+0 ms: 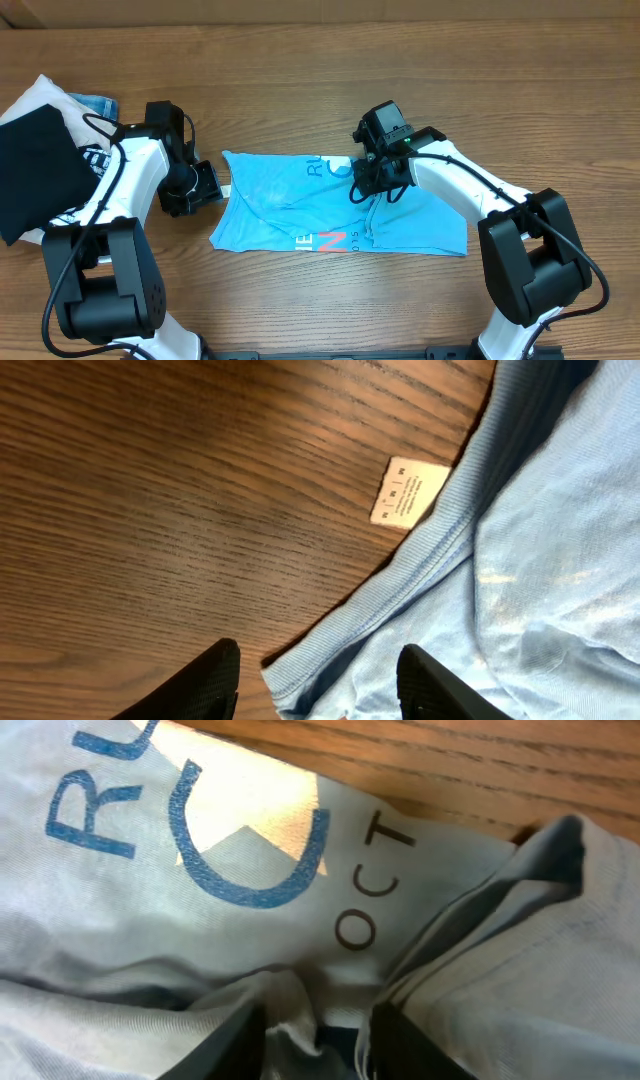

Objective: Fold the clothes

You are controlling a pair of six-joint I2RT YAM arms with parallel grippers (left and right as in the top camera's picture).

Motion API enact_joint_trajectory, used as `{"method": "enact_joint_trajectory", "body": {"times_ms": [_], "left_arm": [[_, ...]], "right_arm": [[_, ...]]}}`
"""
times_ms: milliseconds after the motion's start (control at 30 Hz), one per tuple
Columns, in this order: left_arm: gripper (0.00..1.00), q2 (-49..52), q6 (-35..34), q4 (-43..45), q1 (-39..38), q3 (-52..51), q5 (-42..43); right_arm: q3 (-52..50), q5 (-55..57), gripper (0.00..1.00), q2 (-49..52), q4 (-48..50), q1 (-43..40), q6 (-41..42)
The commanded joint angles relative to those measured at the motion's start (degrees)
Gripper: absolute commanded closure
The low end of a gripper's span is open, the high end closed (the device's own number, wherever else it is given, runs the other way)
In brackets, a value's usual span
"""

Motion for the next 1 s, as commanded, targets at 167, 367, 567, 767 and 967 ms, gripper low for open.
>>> {"method": "enact_joint_trajectory", "body": {"times_ms": [167, 367, 567, 767, 967], "left_arm": [[0.41, 0.59, 3.30, -0.35, -0.02, 1.11, 0.22], [0.34, 0.59, 12.02, 1.95, -0.24, 0.85, 0.37], [0.25, 0.61, 16.35, 8.46, -1.66, -0.76, 8.48], [0.18, 0.74, 15.34, 10.45, -4.72, -0.81, 9.09], [0.18, 4.68, 13.94, 11.15, -5.01, -0.81, 9.09]], "right_arm": [[10.62, 5.29, 0.54, -7.17, -8.98, -1.77, 1.33], [15.67, 13.31, 0.37, -15.65, -15.32, -6.32, 6.01], [14.62, 13.11, 0.37, -15.85, -21.57, -12.74, 7.06], [14.62, 13.11, 0.37, -15.85, -22.58, -14.40, 7.04], [14.62, 13.11, 0.37, -15.85, -23.96, -14.40, 7.04]]}}
